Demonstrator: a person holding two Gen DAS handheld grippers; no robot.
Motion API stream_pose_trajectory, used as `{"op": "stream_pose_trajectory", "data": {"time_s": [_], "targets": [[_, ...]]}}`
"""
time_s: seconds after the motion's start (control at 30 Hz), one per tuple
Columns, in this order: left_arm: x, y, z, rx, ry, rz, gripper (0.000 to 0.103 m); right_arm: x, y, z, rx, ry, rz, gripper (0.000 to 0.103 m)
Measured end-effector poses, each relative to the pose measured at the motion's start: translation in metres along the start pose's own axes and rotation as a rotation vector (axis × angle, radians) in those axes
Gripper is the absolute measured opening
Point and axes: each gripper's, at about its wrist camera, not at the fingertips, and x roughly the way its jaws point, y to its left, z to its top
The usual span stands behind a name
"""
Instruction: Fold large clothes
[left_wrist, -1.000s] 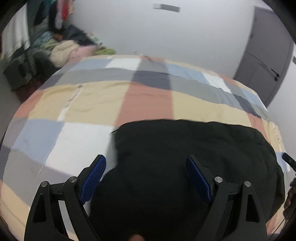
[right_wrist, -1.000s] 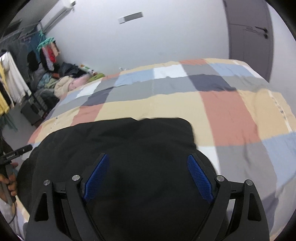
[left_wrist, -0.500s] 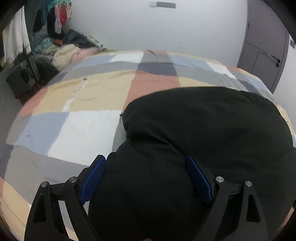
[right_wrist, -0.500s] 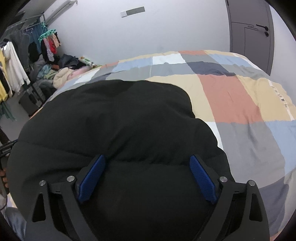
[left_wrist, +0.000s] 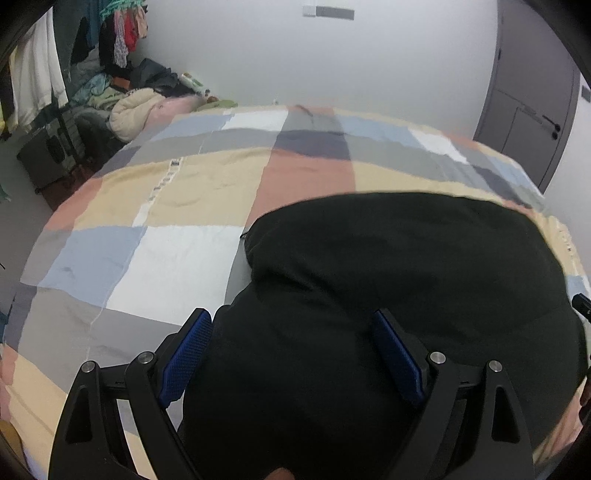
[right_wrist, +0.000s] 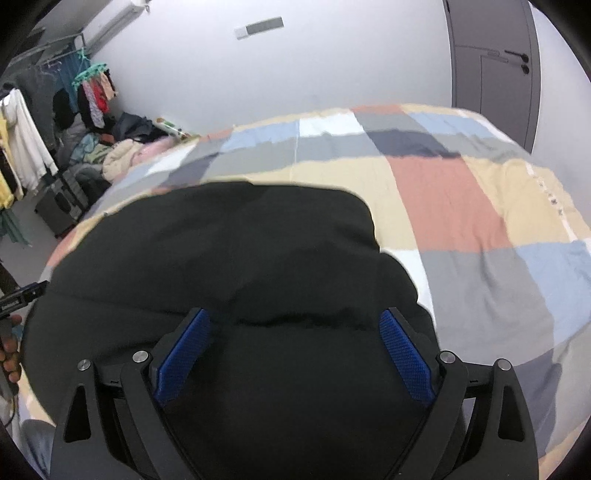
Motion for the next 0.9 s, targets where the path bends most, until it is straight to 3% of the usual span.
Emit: {"op": "stream_pose_trajectory", "data": {"time_s": [0.4, 0.57, 0.9], "targets": [[-0.126, -0.046, 0.03, 0.012, -0.097, -0.038, 0.089, -0.107, 0.042, 0.044, -0.044, -0.168, 0.041, 0.097], [-0.192, -0.064, 0.031, 0.014, -0.145, -0.064, 0.089, -0.166, 0.068, 0.053, -0.092, -0.248, 0.059, 0.103], [-0.316, -0.095, 0.02, 0.044, -0.262, -0.093, 0.089, -0.271, 0.102, 0.052, -0.143, -0.36, 0.097, 0.103]]}}
